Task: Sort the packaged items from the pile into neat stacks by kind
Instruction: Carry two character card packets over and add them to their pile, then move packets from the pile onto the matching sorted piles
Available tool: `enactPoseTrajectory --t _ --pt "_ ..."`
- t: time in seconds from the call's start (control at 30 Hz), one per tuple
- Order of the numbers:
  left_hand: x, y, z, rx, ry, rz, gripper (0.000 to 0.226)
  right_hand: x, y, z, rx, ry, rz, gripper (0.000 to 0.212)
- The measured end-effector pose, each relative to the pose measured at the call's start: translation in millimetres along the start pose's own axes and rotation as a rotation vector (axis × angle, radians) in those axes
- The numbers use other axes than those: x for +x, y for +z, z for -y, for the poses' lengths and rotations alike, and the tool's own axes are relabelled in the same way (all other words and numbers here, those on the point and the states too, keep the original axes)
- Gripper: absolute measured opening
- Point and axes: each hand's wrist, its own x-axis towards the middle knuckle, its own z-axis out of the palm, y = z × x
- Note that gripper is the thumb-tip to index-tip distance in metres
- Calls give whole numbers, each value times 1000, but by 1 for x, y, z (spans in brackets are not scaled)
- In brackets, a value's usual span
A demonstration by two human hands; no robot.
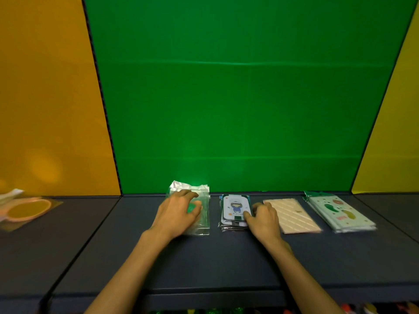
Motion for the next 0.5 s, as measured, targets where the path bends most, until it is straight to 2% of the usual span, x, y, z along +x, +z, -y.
enactPoseTrajectory --t 0.17,0.3,0.5 --pt "-14 -9 -1 29 -23 -10 42 -11 -13 10 -123 -353 -28 36" --pt "-33 -20 -1 87 -68 -5 46 -26 -11 26 -88 -471 64 38" --pt "-76 -40 17 175 -177 1 55 -49 1 68 32 -620 108 38"
